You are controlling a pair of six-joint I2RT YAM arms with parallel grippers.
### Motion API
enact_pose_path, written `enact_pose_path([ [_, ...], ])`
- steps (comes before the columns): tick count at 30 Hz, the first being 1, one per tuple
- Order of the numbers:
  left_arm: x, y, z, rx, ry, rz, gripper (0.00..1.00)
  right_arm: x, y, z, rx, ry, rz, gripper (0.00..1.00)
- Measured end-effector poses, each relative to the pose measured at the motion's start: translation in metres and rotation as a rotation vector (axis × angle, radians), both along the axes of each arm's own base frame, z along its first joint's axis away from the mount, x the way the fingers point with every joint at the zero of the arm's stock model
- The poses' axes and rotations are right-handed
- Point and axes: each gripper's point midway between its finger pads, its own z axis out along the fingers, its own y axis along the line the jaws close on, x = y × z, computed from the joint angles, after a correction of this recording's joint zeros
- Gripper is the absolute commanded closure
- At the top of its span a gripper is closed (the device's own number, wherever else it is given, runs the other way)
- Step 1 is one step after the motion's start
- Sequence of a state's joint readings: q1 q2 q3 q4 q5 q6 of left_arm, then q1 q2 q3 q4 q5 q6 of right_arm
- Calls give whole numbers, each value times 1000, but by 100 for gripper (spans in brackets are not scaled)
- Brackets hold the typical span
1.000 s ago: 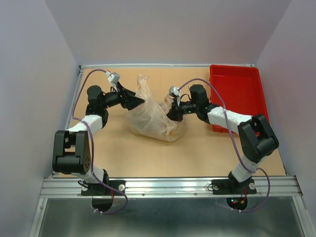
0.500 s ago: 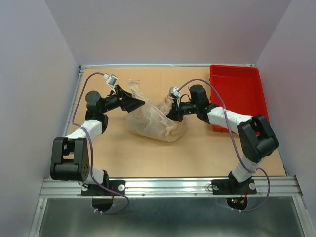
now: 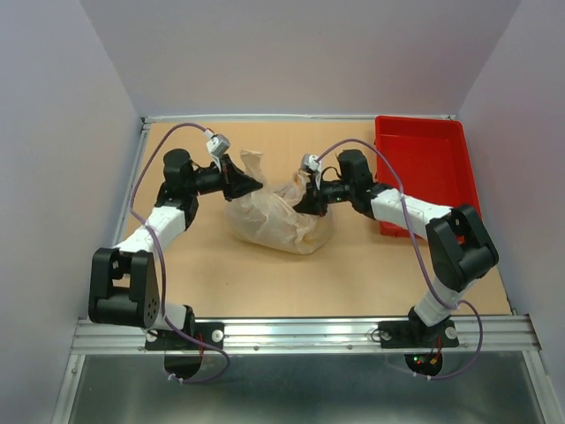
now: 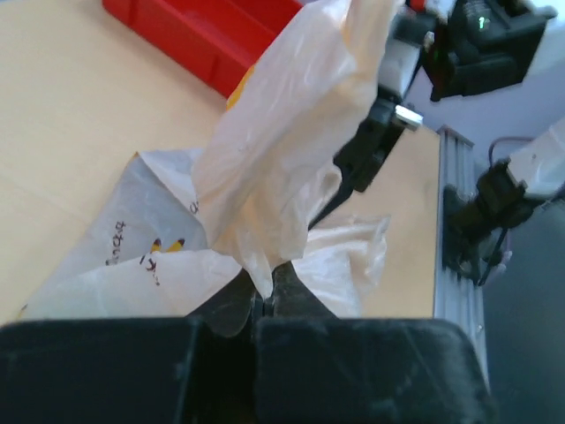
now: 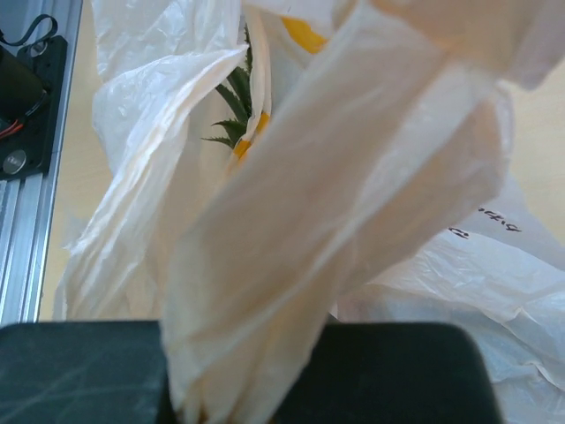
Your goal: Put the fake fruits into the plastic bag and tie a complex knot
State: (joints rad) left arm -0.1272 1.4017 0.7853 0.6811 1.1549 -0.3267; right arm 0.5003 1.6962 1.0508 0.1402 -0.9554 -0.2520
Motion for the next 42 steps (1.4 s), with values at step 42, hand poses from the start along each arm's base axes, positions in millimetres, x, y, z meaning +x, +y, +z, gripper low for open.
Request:
enact_pose_path([
  [42,28,2,-68,274,257,13,100,-86,-15,-34,-219,-351,418,100],
])
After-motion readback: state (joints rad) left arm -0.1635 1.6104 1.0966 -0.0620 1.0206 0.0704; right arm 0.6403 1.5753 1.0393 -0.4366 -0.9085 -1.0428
